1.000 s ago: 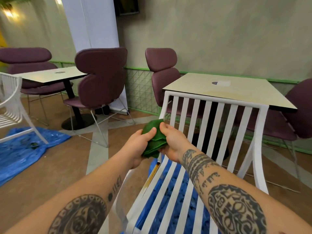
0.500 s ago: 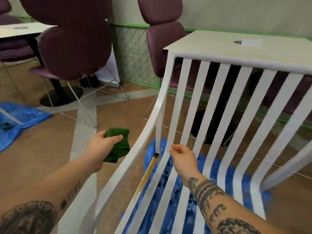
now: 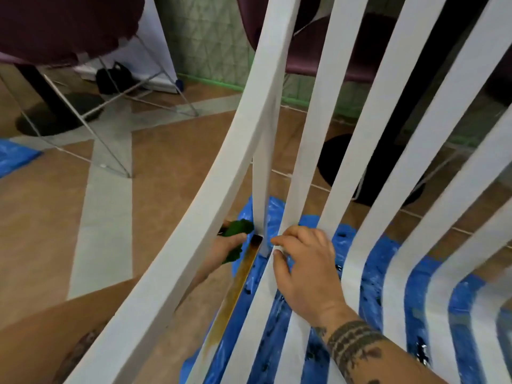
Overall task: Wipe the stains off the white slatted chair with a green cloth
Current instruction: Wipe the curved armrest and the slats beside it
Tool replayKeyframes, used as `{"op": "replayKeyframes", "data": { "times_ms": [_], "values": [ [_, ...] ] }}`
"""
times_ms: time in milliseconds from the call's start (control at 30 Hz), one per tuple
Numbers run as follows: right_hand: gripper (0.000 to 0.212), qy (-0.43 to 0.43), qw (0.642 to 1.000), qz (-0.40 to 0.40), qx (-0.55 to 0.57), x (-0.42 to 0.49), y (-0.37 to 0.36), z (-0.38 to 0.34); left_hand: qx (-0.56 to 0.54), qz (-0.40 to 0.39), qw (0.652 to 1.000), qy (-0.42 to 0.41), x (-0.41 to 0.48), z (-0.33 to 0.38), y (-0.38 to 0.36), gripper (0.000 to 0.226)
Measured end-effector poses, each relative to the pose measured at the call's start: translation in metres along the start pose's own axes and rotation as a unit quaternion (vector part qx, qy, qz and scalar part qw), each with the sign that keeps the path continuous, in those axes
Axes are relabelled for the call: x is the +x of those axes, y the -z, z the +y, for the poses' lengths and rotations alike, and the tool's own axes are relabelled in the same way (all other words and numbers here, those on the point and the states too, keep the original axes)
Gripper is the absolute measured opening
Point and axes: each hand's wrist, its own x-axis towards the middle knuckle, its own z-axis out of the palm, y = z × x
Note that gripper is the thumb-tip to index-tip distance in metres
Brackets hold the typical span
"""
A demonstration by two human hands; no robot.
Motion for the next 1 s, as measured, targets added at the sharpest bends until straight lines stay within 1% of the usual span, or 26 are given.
{"op": "replayKeyframes", "data": {
  "times_ms": [33, 67, 100, 133, 200, 233, 300, 400, 500, 567, 667, 800, 933, 1000],
  "values": [
    [0.021, 0.000, 1.000, 0.003, -0.001, 0.001, -0.001, 0.001, 0.027, -0.004, 1.000, -0.009, 0.005, -0.004, -0.006, 0.014],
    [0.021, 0.000, 1.000, 0.004, -0.002, 0.001, -0.002, 0.001, 0.050, -0.010, 0.999, -0.014, 0.012, -0.012, -0.012, 0.026],
    [0.021, -0.002, 1.000, 0.002, -0.003, 0.001, -0.002, 0.001, 0.066, -0.020, 0.997, -0.018, 0.015, -0.015, -0.017, 0.032],
    [0.021, -0.002, 1.000, 0.003, -0.005, 0.001, -0.002, 0.001, 0.075, -0.033, 0.996, -0.022, 0.021, -0.021, -0.020, 0.031],
    [0.021, -0.002, 1.000, 0.002, -0.007, 0.001, -0.003, 0.001, 0.101, -0.041, 0.993, -0.035, 0.025, -0.022, -0.023, 0.022],
    [0.021, -0.002, 1.000, 0.002, -0.004, 0.001, -0.003, 0.001, 0.112, -0.042, 0.992, -0.039, 0.028, -0.021, -0.024, 0.023],
    [0.021, -0.003, 1.000, 0.003, 0.004, 0.001, -0.003, 0.001, 0.127, -0.054, 0.990, -0.036, 0.033, -0.021, -0.020, 0.035],
    [0.021, -0.007, 1.000, 0.002, 0.007, 0.000, -0.004, 0.003, 0.144, -0.075, 0.986, -0.037, 0.036, -0.020, -0.019, 0.027],
    [0.020, -0.003, 1.000, 0.010, -0.002, -0.001, -0.006, 0.002, 0.172, -0.072, 0.982, -0.014, 0.045, -0.015, -0.026, 0.039],
    [0.019, 0.000, 1.000, 0.018, -0.002, -0.001, -0.006, 0.002, 0.193, -0.069, 0.979, -0.001, 0.054, -0.014, -0.031, 0.041],
    [0.017, 0.003, 1.000, 0.027, -0.001, -0.002, -0.008, 0.003, 0.240, -0.066, 0.969, -0.007, 0.059, -0.012, -0.038, 0.044],
    [0.017, -0.001, 1.000, 0.028, -0.004, -0.002, -0.008, 0.003, 0.238, -0.050, 0.970, -0.004, 0.057, -0.008, -0.042, 0.037],
    [0.019, -0.005, 1.000, 0.018, -0.001, -0.002, -0.006, 0.002, 0.218, -0.040, 0.975, -0.015, 0.053, -0.009, -0.038, 0.039],
    [0.018, -0.006, 1.000, 0.010, -0.001, -0.002, -0.006, 0.002, 0.192, -0.047, 0.980, -0.008, 0.053, -0.009, -0.035, 0.032]
  ]
}}
